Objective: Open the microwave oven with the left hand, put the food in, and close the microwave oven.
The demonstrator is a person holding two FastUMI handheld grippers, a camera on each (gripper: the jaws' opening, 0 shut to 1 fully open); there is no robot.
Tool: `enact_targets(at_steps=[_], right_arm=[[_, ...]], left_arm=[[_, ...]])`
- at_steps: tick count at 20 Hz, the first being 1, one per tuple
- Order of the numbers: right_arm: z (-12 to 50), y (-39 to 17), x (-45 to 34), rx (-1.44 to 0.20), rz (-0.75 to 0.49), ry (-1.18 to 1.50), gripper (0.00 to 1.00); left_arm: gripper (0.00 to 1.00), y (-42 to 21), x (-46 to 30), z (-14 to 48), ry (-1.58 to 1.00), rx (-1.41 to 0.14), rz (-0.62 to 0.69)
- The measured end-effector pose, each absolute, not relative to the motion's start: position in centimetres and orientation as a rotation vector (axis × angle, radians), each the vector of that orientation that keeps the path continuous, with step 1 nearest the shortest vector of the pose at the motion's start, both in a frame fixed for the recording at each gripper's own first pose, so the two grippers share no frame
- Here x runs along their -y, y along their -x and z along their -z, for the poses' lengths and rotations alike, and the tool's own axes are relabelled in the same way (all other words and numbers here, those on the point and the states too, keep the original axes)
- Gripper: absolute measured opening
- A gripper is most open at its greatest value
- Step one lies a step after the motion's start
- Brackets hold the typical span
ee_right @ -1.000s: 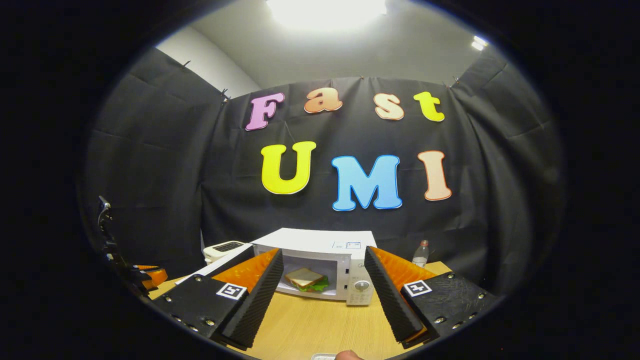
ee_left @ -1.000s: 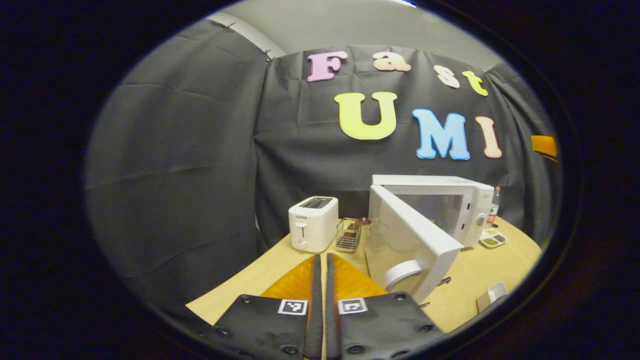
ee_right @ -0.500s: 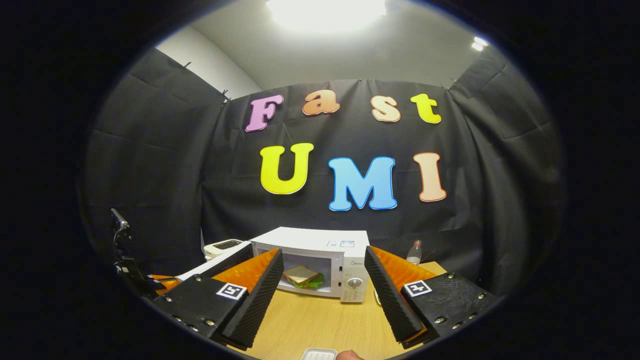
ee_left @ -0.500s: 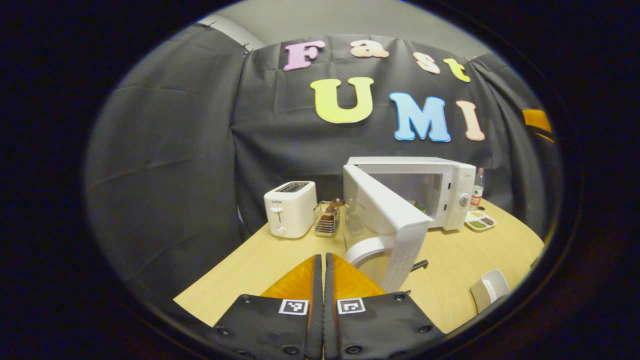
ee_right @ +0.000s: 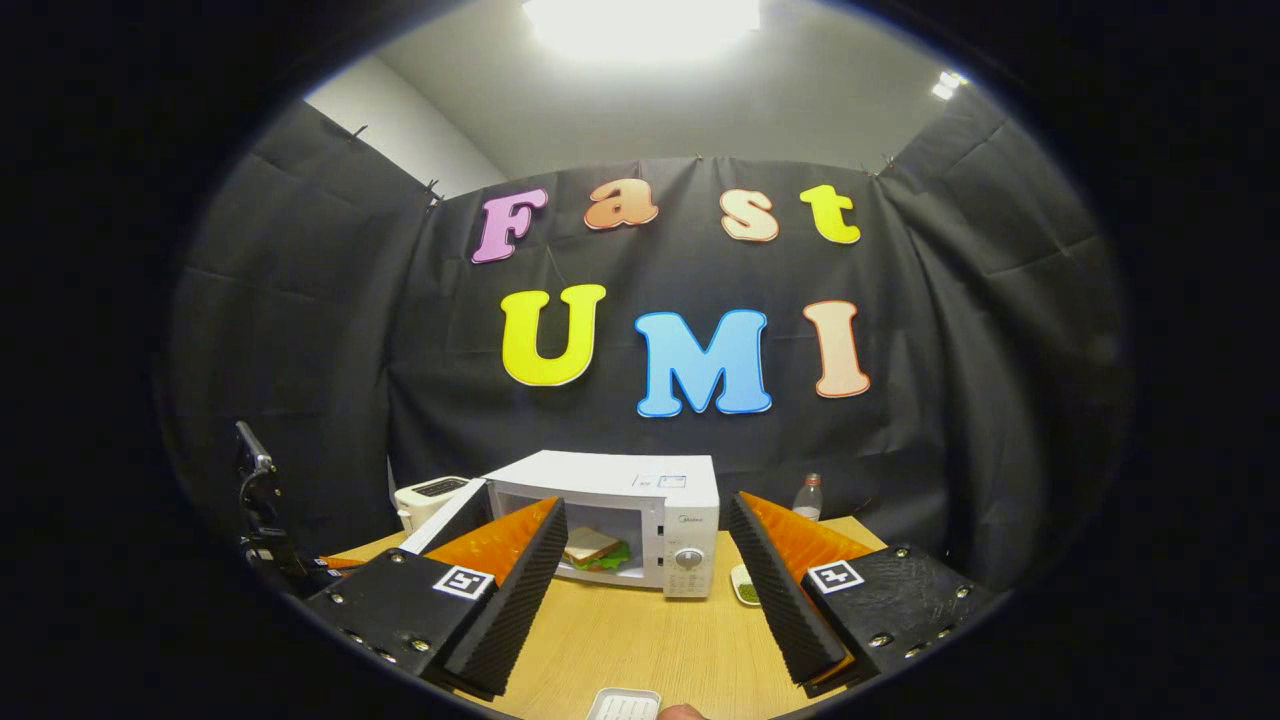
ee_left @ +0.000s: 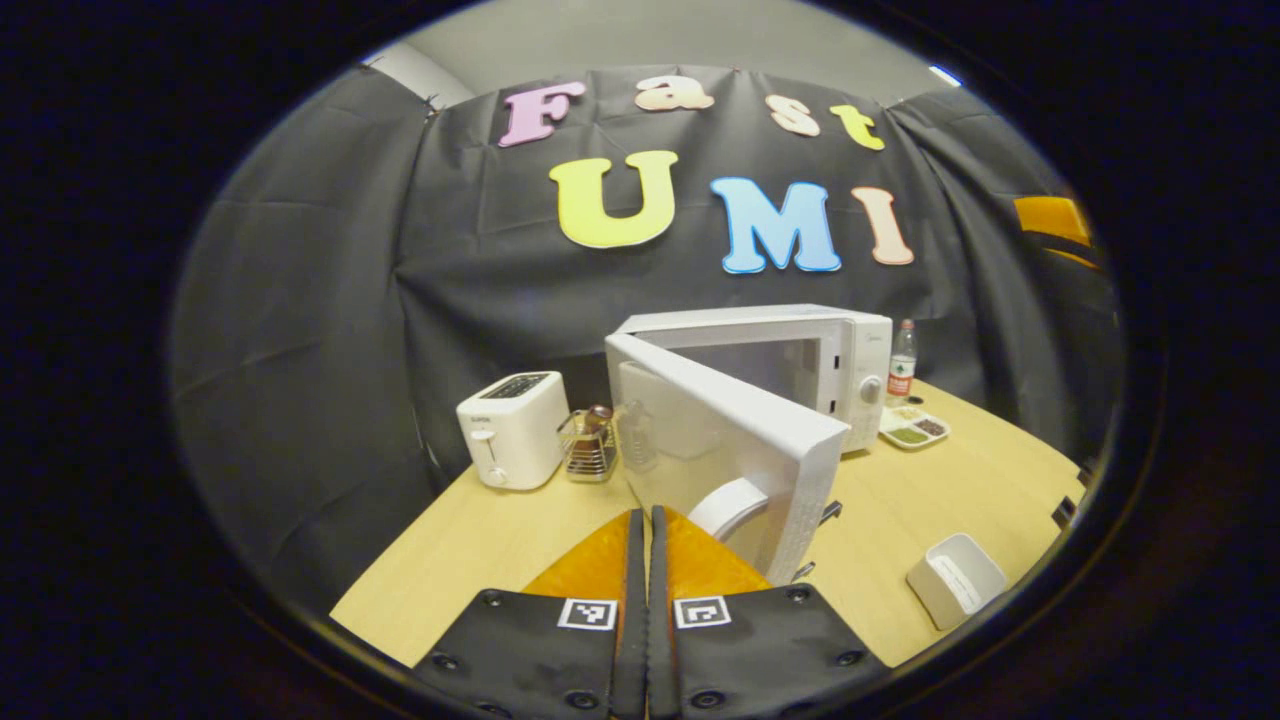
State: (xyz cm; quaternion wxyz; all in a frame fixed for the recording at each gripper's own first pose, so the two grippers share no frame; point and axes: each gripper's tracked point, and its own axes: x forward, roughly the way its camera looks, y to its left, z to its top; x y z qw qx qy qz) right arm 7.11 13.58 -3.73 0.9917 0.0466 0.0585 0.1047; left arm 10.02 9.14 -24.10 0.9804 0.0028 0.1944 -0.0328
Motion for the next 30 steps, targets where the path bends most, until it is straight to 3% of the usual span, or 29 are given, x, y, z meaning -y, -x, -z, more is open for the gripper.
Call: enact_targets(at_steps=[10, 19, 22, 30], right_arm=[[4.8, -7.4, -10.6, -0.138, -0.085, -0.074, 0.98], [5.4, -7.4, -8.9, -0.148, 0.047, -0.040, 0.98], [5.6, -7.1, -8.2, -0.151, 0.096, -0.029, 0.98], [6.6, -6.8, -7.3, -0.180, 0.158, 0.011, 0.98]], left_arm=[[0.10, -15.7, -1.4, 23.4, -0.010, -0.352, 0.293], [0.07, -21.7, 3.9, 23.4, 0.029, -0.329, 0.444], [0.10, -23.5, 4.8, 23.6, 0.021, -0.319, 0.461], [0.07, -28.7, 5.7, 24.5, 0.055, -0.322, 0.437]])
